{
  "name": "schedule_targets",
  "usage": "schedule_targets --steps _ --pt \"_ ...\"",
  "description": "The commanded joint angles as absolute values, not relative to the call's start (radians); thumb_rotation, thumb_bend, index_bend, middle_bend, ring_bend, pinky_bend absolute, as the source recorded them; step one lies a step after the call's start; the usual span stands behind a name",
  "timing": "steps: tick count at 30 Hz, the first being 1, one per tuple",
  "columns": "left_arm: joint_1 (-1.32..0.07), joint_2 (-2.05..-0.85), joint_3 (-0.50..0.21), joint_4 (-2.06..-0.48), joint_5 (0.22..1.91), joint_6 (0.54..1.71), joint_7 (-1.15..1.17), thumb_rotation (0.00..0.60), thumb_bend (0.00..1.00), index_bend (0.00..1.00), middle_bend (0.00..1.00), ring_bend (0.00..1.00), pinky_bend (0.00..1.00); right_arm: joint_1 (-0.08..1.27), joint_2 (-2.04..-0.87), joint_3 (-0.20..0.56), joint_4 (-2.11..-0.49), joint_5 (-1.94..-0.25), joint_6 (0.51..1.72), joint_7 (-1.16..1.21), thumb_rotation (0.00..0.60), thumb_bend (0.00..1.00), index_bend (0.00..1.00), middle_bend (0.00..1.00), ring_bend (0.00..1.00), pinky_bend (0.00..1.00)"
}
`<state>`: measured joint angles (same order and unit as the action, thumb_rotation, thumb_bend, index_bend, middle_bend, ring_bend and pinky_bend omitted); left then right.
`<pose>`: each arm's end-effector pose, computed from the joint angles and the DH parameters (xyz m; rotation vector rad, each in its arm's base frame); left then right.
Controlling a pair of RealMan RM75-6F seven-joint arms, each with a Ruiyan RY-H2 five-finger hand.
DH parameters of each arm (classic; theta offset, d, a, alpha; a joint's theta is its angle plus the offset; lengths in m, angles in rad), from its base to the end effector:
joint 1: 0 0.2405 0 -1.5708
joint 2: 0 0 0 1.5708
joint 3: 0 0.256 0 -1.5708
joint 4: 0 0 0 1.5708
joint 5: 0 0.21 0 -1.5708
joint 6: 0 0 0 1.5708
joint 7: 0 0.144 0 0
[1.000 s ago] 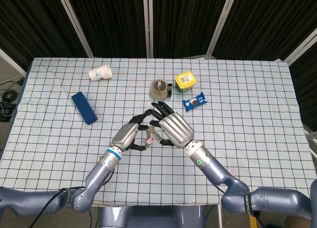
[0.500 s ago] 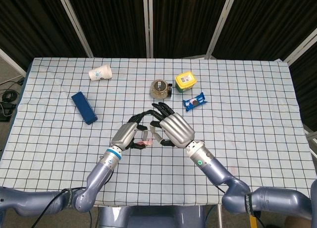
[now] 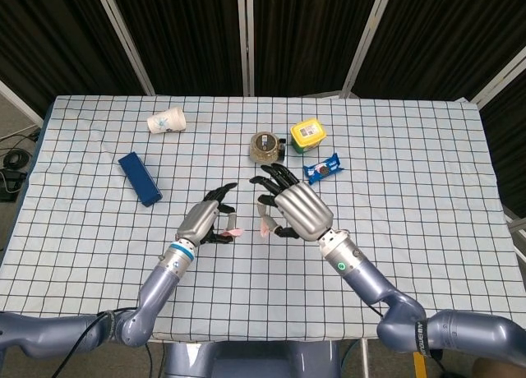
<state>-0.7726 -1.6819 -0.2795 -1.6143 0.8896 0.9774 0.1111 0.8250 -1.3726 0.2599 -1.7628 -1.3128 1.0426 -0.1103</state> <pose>-0.0875 0.3229 -0.0498 -1.6292 -1.5821 -1.2143 -0.0488 -0.3314 0.0482 1.9332 -0.9050 1.4180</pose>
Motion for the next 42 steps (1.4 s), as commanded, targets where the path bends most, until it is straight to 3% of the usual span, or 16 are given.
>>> schedule_targets --steps 1,12,13,14,15,17,18,20,22,32,39,42 --pt "-0.766 -1.677 -0.275 -1.602 0.89 0.971 0.102 0.6 0.62 0.74 0.0 0.0 0.0 0.816 -1.355 0.26 -1.763 -1.322 1.049 -0.097 0.6 0.43 0.73 0.17 0.0 0.0" --pt "-0.725 -1.623 -0.223 -1.535 0.963 0.98 0.09 0.6 0.62 0.73 0.0 0.0 0.0 0.758 -1.282 0.208 -1.712 -1.368 1.064 -0.052 0.6 0.43 0.73 0.17 0.0 0.0" --pt "-0.719 -1.616 -0.214 -1.524 0.975 0.984 0.092 0.6 0.57 0.68 0.0 0.0 0.0 0.751 -1.28 0.197 -1.697 -1.373 1.063 -0.045 0.6 0.43 0.72 0.17 0.0 0.0" --pt "-0.713 -1.61 -0.206 -1.515 0.986 0.988 0.092 0.6 0.44 0.57 0.0 0.0 0.0 0.744 -1.279 0.187 -1.68 -1.377 1.063 -0.039 0.6 0.41 0.69 0.17 0.0 0.0" --pt "-0.705 -1.602 -0.196 -1.504 1.0 0.992 0.092 0.6 0.33 0.44 0.0 0.0 0.0 0.736 -1.28 0.178 -1.662 -1.382 1.064 -0.033 0.6 0.36 0.61 0.16 0.0 0.0" --pt "-0.689 -1.579 -0.177 -1.491 1.032 0.99 0.073 0.6 0.04 0.08 0.0 0.0 0.0 0.718 -1.285 0.151 -1.607 -1.398 1.067 -0.019 0.6 0.17 0.35 0.12 0.0 0.0" --pt "-0.679 -1.564 -0.172 -1.491 1.039 0.989 0.059 0.6 0.01 0.02 0.0 0.0 0.0 0.71 -1.274 0.131 -1.587 -1.392 1.047 -0.023 0.6 0.07 0.2 0.09 0.0 0.0" --pt "-0.669 -1.547 -0.171 -1.495 1.059 0.991 0.034 0.6 0.0 0.0 0.0 0.0 0.0 0.703 -1.262 0.12 -1.577 -1.396 1.041 -0.017 0.6 0.0 0.03 0.03 0.0 0.0" --pt "-0.659 -1.534 -0.172 -1.496 1.079 1.002 0.014 0.6 0.0 0.0 0.0 0.0 0.0 0.692 -1.25 0.112 -1.572 -1.405 1.047 -0.016 0.6 0.0 0.0 0.01 0.0 0.0" --pt "-0.58 -1.371 -0.154 -1.572 1.201 1.125 0.0 0.6 0.0 0.0 0.0 0.0 0.0 0.567 -1.113 0.055 -1.588 -1.526 1.231 0.017 0.6 0.0 0.0 0.0 0.0 0.0" --pt "-0.452 -1.187 -0.099 -1.641 1.293 1.256 -0.054 0.6 0.0 0.0 0.0 0.0 0.0 0.387 -1.036 0.006 -1.517 -1.576 1.46 0.126 0.6 0.0 0.0 0.0 0.0 0.0" --pt "-0.4 -1.158 -0.071 -1.635 1.328 1.307 -0.086 0.6 0.0 0.0 0.0 0.0 0.0 0.337 -1.03 -0.004 -1.503 -1.554 1.493 0.165 0.6 0.0 0.0 0.0 0.0 0.0"
